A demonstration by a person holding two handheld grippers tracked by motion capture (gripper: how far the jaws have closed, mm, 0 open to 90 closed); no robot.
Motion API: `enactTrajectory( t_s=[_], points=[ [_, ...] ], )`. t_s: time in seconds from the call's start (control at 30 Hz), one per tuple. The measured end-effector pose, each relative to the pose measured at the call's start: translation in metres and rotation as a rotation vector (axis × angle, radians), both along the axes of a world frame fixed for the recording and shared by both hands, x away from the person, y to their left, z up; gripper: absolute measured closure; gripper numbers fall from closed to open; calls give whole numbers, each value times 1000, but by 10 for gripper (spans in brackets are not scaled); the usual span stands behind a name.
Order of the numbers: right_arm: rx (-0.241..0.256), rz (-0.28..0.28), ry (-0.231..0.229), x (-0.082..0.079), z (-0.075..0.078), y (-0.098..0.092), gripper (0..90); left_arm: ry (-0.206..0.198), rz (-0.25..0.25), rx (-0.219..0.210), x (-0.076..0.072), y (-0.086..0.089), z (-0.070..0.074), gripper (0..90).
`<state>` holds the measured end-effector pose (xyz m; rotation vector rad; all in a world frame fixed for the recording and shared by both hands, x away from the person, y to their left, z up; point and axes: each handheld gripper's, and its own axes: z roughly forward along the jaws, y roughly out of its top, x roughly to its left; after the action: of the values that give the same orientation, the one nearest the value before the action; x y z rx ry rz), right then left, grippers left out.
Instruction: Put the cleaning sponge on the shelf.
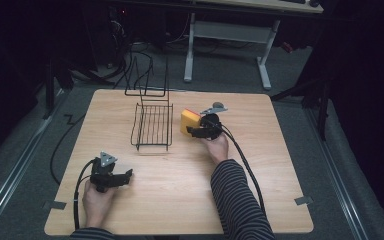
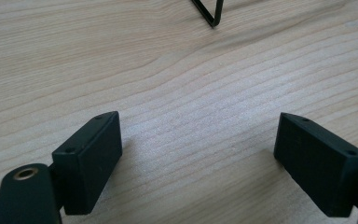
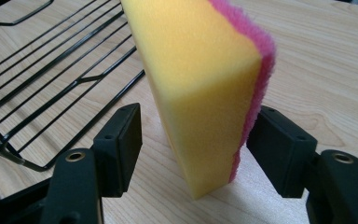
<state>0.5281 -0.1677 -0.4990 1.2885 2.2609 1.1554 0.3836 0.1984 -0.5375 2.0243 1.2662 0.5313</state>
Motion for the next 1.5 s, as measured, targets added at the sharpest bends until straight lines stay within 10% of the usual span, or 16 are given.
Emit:
enactTrajectory(
  t_s=[1.5],
  points=[
    [-48,45,-42,-11,9,6,582,1,-2,-1,0,0,0,158]
  ],
)
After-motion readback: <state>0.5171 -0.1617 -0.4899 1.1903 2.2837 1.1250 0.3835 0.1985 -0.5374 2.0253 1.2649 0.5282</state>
